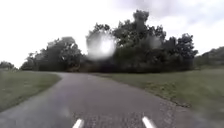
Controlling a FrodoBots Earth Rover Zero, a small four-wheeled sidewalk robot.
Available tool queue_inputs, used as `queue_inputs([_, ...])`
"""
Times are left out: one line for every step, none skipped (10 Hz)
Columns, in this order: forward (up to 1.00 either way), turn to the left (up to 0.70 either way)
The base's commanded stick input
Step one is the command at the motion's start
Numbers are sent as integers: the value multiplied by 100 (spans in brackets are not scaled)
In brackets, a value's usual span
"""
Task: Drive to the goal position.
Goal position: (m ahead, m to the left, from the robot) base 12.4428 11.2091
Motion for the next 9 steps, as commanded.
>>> queue_inputs([70,0])
queue_inputs([70,0])
queue_inputs([70,24])
queue_inputs([70,31])
queue_inputs([70,34])
queue_inputs([70,34])
queue_inputs([70,34])
queue_inputs([70,34])
queue_inputs([70,34])
